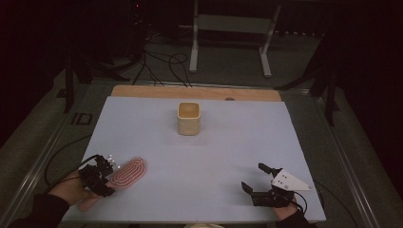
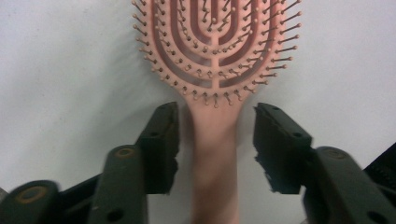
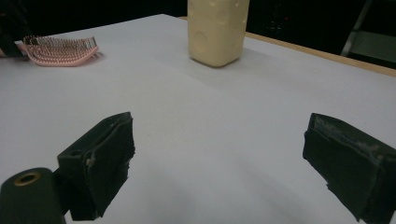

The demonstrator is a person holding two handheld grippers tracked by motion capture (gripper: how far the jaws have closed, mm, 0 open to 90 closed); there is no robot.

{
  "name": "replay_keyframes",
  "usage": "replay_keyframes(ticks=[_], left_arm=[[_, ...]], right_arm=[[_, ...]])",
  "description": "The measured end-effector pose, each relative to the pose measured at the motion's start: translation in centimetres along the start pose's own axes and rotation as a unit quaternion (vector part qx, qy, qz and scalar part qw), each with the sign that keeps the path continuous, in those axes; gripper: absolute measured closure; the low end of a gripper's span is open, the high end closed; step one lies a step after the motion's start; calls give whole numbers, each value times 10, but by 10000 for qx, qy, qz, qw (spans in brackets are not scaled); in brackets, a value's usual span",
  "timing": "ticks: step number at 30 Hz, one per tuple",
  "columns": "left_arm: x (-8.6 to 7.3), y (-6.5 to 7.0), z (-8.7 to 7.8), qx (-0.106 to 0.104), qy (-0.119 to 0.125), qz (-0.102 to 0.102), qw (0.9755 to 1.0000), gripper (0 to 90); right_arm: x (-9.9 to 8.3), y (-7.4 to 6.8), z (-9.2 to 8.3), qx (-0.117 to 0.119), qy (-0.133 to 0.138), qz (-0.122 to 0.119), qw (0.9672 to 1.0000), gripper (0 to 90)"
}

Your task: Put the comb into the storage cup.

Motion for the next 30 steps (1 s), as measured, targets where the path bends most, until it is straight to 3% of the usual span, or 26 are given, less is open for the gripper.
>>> replay_keyframes(ticks=[11, 20, 30], left_arm=[[1, -1, 8, 0, -172, 1, 9999, 674], [1, -1, 10, -14, -228, -65, 9997, 686], [0, -2, 8, 30, -92, -194, 9998, 709]], right_arm=[[0, 0, 0, 8, 11, -20, 10000, 86], [0, -1, 0, 20, -1, -27, 10000, 86], [0, -1, 0, 19, -3, -29, 10000, 86]])
Point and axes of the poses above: each handheld gripper's, and its own axes: z roughly forward along the jaws, x roughly out of its top, y roughly to its right, the point moved 3 cm from there along z, roughly forward along the jaws, and after that the axes turned 15 degrees about y, right-handed, at the moved point
